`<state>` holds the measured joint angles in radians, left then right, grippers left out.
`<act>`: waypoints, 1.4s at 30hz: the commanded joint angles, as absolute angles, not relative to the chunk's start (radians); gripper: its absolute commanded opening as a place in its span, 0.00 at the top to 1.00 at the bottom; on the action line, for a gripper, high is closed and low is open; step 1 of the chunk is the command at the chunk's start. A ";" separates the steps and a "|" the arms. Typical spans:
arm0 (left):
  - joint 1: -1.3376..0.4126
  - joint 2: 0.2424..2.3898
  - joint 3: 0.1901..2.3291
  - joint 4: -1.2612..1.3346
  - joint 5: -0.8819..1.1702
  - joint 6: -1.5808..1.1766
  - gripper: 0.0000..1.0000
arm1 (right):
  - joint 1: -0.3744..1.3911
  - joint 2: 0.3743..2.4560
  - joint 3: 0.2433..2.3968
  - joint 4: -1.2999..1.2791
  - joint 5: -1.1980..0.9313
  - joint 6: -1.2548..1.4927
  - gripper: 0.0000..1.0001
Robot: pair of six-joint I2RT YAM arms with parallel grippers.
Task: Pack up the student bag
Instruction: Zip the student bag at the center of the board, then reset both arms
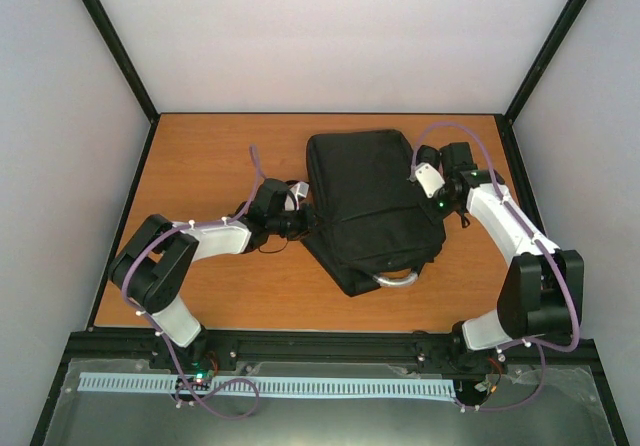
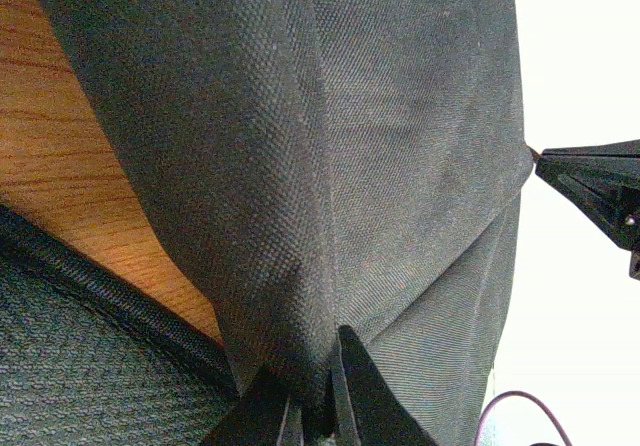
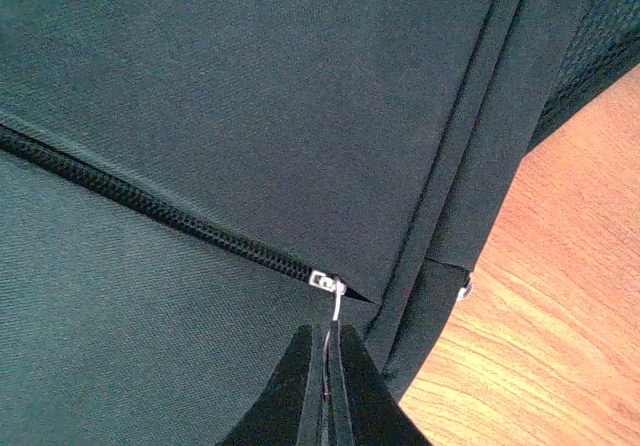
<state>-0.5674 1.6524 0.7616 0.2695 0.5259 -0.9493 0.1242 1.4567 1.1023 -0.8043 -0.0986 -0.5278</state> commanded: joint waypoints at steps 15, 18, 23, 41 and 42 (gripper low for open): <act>-0.548 1.662 0.805 0.184 0.490 -0.867 0.98 | 0.075 1.499 1.089 -0.733 -0.050 -0.514 0.96; -0.548 1.649 0.835 0.132 0.485 -0.837 0.87 | 0.074 1.479 1.105 -0.744 -0.065 -0.499 0.82; -0.548 1.610 0.921 -0.051 0.459 -0.748 0.39 | 0.068 1.430 1.140 -0.778 -0.120 -0.463 0.59; -0.548 1.392 1.354 -0.742 0.070 -0.367 0.00 | 0.059 1.269 1.290 -0.690 -0.186 -0.289 0.01; -0.548 1.380 1.376 -0.760 0.031 -0.353 0.00 | 0.059 1.261 1.305 -0.684 -0.192 -0.253 0.00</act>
